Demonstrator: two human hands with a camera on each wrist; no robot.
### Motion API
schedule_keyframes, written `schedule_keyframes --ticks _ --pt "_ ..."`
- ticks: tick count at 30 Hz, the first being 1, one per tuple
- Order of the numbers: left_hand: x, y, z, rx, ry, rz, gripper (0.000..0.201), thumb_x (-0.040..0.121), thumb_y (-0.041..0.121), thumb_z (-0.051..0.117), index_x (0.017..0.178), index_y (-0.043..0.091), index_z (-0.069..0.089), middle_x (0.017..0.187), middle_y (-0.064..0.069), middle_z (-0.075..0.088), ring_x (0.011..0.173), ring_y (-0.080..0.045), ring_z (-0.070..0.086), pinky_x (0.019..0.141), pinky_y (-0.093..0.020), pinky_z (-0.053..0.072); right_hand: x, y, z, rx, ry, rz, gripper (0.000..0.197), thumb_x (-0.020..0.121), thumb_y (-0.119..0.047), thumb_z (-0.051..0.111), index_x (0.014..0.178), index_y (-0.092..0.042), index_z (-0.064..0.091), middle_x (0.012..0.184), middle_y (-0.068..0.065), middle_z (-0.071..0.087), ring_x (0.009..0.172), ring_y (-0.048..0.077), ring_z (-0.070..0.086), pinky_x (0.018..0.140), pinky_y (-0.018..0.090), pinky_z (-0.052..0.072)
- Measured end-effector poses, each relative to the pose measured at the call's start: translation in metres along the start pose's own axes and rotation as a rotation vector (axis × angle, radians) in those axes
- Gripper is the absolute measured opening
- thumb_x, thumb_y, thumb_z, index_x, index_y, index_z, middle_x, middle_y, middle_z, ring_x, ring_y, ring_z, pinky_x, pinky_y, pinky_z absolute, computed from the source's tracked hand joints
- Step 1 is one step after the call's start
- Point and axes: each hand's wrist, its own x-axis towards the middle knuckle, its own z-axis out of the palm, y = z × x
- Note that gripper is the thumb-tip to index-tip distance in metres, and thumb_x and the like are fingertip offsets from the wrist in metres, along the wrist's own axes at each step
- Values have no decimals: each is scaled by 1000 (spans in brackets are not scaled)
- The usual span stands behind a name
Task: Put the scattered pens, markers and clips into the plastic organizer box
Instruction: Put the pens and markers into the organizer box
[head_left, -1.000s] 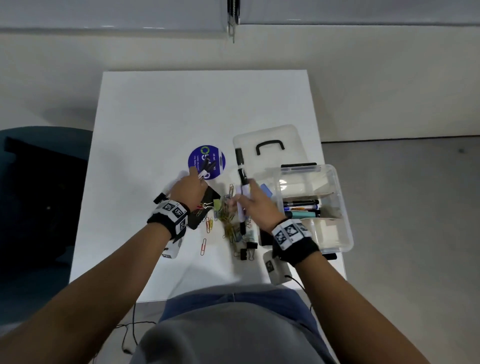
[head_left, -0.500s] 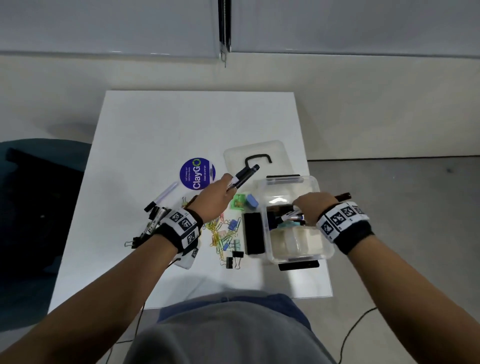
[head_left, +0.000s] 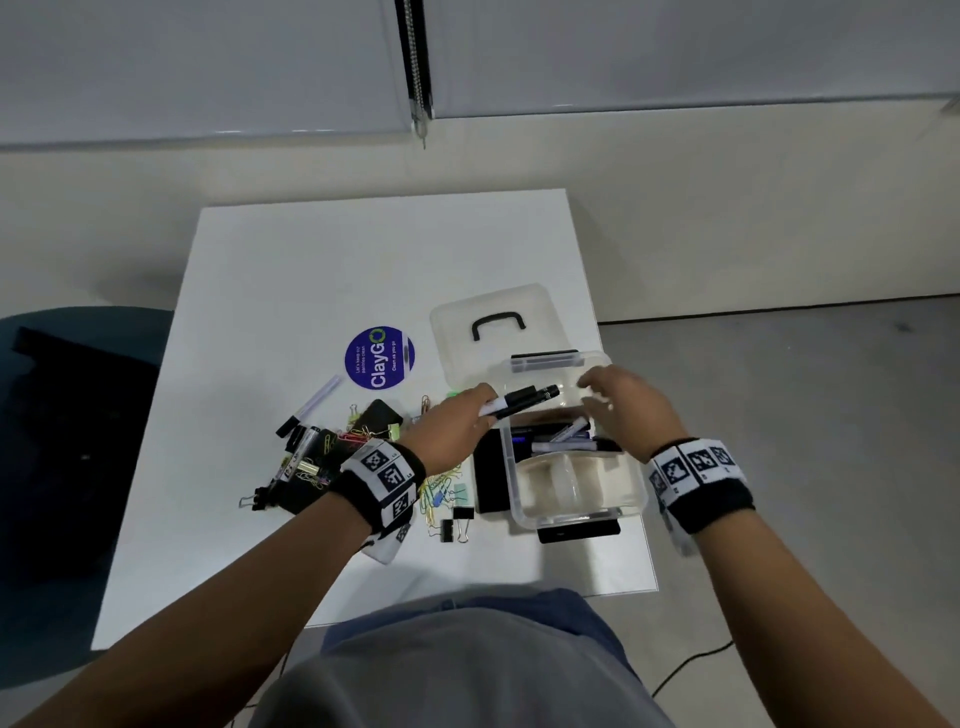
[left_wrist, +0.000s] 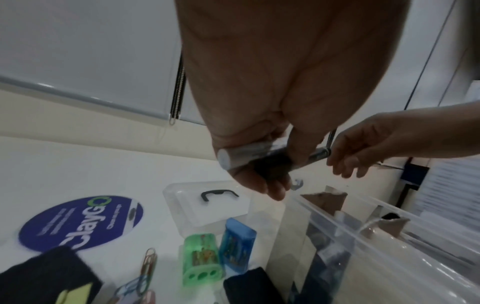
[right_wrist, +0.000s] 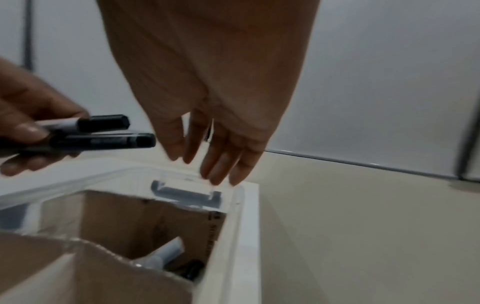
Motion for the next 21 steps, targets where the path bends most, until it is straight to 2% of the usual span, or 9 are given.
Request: schedule_keyframes --ticks 2,5,9,10,12,13,15,18,21 --pt "5 10 -1 79 1 6 24 101 22 44 122 11 48 97 -2 57 88 -25 57 76 -35 45 -4 14 -4 33 122 126 25 92 -19 56 117 -15 58 118 8 59 101 28 61 83 38 52" --pt "21 28 12 244 -73 32 23 99 20 44 120 10 47 103 -10 61 91 -29 58 75 -39 46 -17 25 0 29 -42 244 31 91 -20 57 121 -15 54 122 10 55 100 31 62 88 41 51" --pt "42 51 40 405 -123 38 21 94 6 44 115 4 46 98 -16 62 78 -29 55 61 -36 40 -32 20 13 -38 -19 201 14 89 -22 60 101 -15 62 106 8 52 94 29 58 72 33 47" --pt "47 55 46 419 -141 30 23 92 2 44 115 2 45 99 -17 62 79 -30 56 61 -36 39 -33 20 16 -70 -41 221 14 89 -23 59 99 -15 66 105 9 51 97 30 56 74 33 47" --pt "55 56 56 405 -183 17 30 89 0 44 120 2 44 105 -19 61 90 -35 60 66 -38 44 -34 20 19 -95 -156 286 20 91 -25 56 104 -19 69 109 11 50 105 32 54 87 38 49" --pt "61 53 61 395 -197 12 35 89 1 46 124 3 44 108 -19 61 95 -36 61 70 -39 46 -33 21 20 -87 -202 308 22 91 -26 54 107 -21 69 111 11 51 107 32 54 92 41 49" --pt "71 47 67 384 -228 12 42 90 7 51 131 6 43 113 -18 63 101 -36 62 72 -37 47 -28 24 24 -74 -249 315 23 91 -27 51 105 -21 69 110 11 56 106 30 55 92 41 49" --pt "84 46 72 396 -297 -6 36 94 24 55 125 5 53 118 -17 63 106 -35 62 80 -35 48 -19 24 27 -71 -260 322 24 90 -23 47 98 -15 69 111 14 61 104 28 58 88 37 49" --pt "92 46 78 393 -305 -8 39 94 30 56 123 4 56 123 -18 62 108 -35 61 88 -37 50 -19 14 25 -158 -266 354 28 94 -19 47 114 -10 64 121 14 52 109 32 59 92 39 48"
